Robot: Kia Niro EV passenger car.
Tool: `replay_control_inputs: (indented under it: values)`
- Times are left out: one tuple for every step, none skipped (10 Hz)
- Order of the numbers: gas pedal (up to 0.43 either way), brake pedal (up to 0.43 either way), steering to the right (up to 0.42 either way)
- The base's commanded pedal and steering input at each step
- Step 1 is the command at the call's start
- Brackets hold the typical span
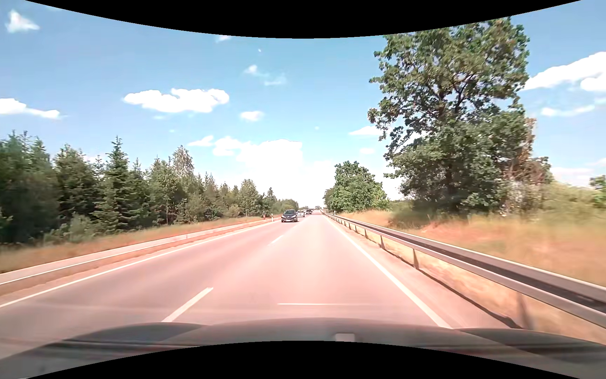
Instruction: Follow the waypoints while adhering to traffic rules and regulations
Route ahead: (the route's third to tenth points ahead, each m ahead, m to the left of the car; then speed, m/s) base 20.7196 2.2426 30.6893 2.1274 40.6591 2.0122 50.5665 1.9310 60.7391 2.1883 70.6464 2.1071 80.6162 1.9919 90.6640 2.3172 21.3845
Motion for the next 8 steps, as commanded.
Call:
replay_control_inputs:
  values:
    - [0.260,0.000,-0.002]
    - [0.260,0.000,-0.002]
    - [0.248,0.000,-0.002]
    - [0.248,0.000,-0.002]
    - [0.248,0.000,-0.002]
    - [0.248,0.000,-0.002]
    - [0.248,0.000,-0.002]
    - [0.248,0.000,-0.002]
